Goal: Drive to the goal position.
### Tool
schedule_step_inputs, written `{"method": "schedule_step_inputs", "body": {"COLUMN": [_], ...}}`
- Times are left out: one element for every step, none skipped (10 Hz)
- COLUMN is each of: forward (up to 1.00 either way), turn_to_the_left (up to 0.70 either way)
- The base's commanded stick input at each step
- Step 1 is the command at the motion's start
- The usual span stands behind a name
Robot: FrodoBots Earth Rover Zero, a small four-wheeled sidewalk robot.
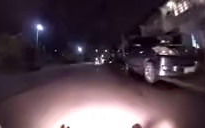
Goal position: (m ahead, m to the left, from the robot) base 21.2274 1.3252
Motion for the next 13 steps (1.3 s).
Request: {"method": "schedule_step_inputs", "body": {"forward": [1.00,1.00,1.00,1.00,1.00,1.00,1.00,1.00,1.00,1.00,1.00,1.00,1.00], "turn_to_the_left": [0.00,0.00,0.00,0.00,0.00,0.00,0.00,0.00,0.00,0.00,0.00,0.00,0.00]}}
